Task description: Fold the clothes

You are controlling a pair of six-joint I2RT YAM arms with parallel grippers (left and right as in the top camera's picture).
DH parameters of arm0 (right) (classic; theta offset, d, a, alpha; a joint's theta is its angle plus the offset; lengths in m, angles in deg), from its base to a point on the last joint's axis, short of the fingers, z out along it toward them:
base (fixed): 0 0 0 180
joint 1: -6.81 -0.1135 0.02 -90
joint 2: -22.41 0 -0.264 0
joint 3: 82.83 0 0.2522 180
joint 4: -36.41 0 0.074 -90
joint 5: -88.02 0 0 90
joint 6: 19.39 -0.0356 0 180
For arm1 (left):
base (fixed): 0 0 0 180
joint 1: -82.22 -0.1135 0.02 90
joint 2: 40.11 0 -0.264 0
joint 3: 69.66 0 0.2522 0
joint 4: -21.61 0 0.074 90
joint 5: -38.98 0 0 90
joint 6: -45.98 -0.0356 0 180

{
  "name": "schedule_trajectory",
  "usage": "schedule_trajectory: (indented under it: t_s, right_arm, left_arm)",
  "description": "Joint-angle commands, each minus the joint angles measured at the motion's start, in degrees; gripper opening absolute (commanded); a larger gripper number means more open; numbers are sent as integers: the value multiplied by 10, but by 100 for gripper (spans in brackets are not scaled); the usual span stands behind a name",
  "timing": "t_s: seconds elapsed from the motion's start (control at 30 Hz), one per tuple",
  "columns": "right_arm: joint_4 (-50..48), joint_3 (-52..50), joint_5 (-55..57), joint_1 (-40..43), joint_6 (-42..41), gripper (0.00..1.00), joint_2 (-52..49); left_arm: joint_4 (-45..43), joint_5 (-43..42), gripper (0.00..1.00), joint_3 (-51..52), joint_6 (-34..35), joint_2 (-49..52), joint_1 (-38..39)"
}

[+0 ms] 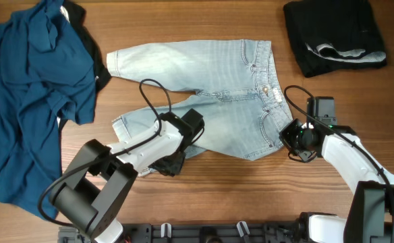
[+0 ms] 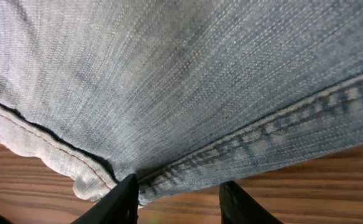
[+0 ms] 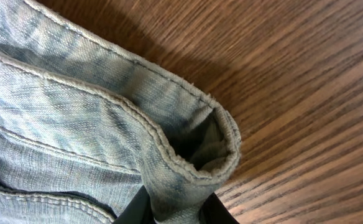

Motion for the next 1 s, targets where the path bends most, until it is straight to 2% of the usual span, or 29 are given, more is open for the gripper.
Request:
schedule_trajectory:
  t_s: [0.0,0.23,0.3,0.33,0.43,0.5,0.63,0.67,0.7,0.73,0.77,0.8,0.87,0.97]
  right_arm:
    - [7,-7,16,-1,11,17,-9]
    - [7,-7,16,-1,13,17,-9]
    - [8,-7,16,-1,14,16,-9]
    - [7,-7,16,-1,14,17,-9]
    - [7,-7,16,-1,14,16,-9]
    - [7,-7,16,-1,14,17,-9]
    - [7,-7,14,-1,14,17,-9]
    - [8,-7,14,-1,14,17,-9]
    - [8,-7,14,-1,14,17,-9]
    - [8,-7,14,-1,14,17,-9]
    - [8,-7,14,-1,15,17,-9]
    - [8,-7,14,-1,14,16,-9]
    - [8,-7,14,-1,14,17,-9]
    - [8,-7,14,-1,14,16,-9]
  left_arm:
    - [-120,13,41,22,18,61,-20]
    - [-150,14,43,22,19,61,-39]
    - [-163,35,52,22,19,61,-42]
    - [-170,44,53,22,18,61,-42]
    - [-171,47,51,22,18,61,-42]
    - [-174,73,43,22,18,61,-42]
    - [-186,74,36,22,18,61,-42]
    - [-192,76,40,22,18,61,-42]
    - [-198,82,56,22,18,61,-42]
    - [-203,86,63,22,18,61,-42]
    - [-206,86,63,21,18,61,-42]
    - [-207,86,59,22,18,61,-42]
    - [-204,86,39,21,18,61,-42]
    - [-180,82,22,21,19,61,-42]
